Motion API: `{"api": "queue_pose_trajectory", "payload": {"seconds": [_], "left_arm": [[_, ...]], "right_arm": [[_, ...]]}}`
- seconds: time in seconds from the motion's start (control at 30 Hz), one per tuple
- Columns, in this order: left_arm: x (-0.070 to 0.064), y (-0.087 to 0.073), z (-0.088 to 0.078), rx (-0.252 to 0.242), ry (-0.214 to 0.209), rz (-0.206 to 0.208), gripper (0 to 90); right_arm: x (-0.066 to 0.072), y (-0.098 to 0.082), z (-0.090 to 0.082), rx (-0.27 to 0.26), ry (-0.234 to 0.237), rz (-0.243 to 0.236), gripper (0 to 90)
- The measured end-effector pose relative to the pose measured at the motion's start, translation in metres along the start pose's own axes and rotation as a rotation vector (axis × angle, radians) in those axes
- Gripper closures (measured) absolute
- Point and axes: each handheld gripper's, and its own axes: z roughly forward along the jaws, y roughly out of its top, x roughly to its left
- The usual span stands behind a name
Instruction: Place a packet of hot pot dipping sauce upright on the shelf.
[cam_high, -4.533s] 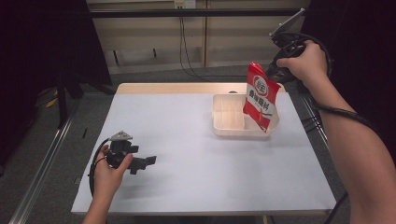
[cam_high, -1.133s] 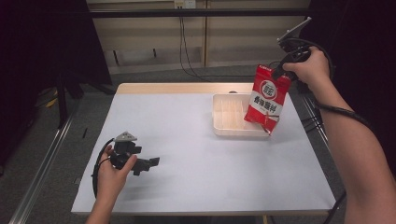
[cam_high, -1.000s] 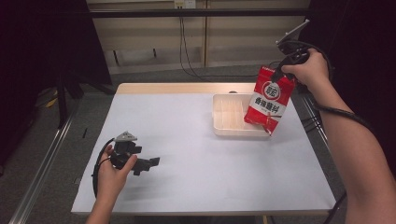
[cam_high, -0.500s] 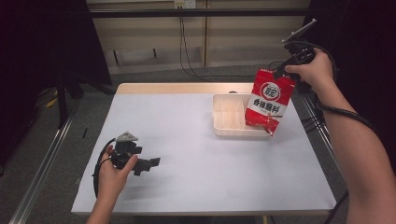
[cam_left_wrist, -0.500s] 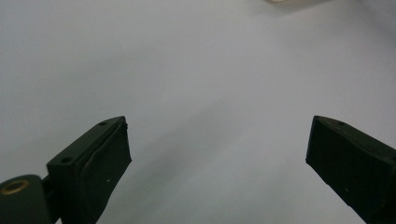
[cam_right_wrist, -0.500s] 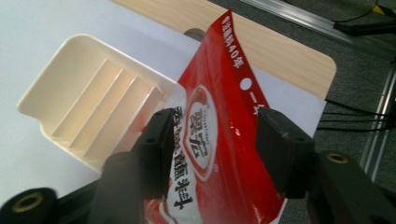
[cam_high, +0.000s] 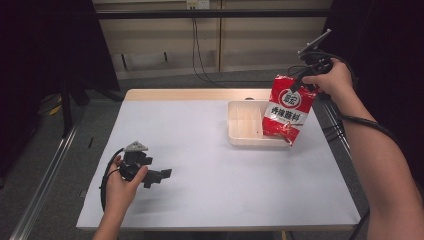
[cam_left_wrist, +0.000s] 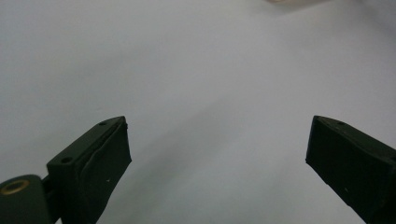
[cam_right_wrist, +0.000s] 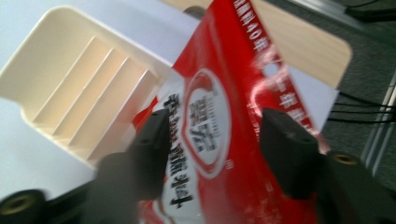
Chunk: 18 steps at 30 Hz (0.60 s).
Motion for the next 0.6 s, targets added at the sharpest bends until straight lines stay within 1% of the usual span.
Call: {"api": "queue_pose_trajectory", "payload": {"seconds": [0.03, 0.07, 0.1, 0.17, 0.23, 0.3, 0.4, 0.43, 0.47, 0.5, 0.57, 0.6], "left_arm": [[0.0, 0.0, 0.0, 0.003, -0.001, 0.0, 6.0], [0.0, 0.0, 0.0, -0.002, -0.002, -0.006, 6.0], [0.0, 0.0, -0.001, 0.0, -0.001, -0.001, 6.0], [0.0, -0.001, 0.0, -0.002, 0.004, -0.006, 6.0], [0.001, -0.001, 0.0, -0.004, 0.005, -0.008, 6.0], [0.001, -0.001, 0.0, -0.004, 0.001, -0.01, 6.0], [0.001, -0.001, 0.0, 0.005, 0.0, -0.007, 6.0], [0.002, -0.001, 0.0, 0.005, -0.001, -0.007, 6.0], [0.002, -0.001, 0.001, 0.005, 0.003, -0.007, 6.0], [0.002, -0.001, 0.001, 0.003, 0.006, -0.01, 6.0], [0.002, -0.001, 0.002, -0.003, 0.0, -0.016, 6.0], [0.002, -0.001, 0.003, -0.002, -0.001, -0.017, 6.0]], "right_arm": [[0.001, 0.0, 0.002, 0.008, 0.012, -0.003, 51.3], [0.002, 0.0, 0.003, 0.008, 0.01, -0.011, 51.8], [0.003, 0.0, 0.004, 0.012, 0.003, -0.025, 52.3], [0.004, 0.001, 0.003, 0.011, 0.001, -0.027, 49.6], [0.002, 0.002, -0.002, -0.026, -0.014, -0.002, 42.2], [-0.002, 0.003, -0.006, -0.061, -0.034, -0.001, 35.6], [-0.009, 0.004, -0.01, -0.076, -0.058, 0.008, 25.9], [-0.011, 0.004, -0.011, -0.078, -0.078, 0.018, 23.0], [-0.013, 0.004, -0.01, -0.084, -0.091, 0.018, 21.3], [-0.015, 0.005, -0.008, -0.084, -0.092, 0.023, 21.1], [-0.016, 0.004, -0.001, -0.065, -0.085, 0.014, 21.1], [-0.015, 0.004, 0.003, -0.056, -0.071, 0.006, 23.8]]}}
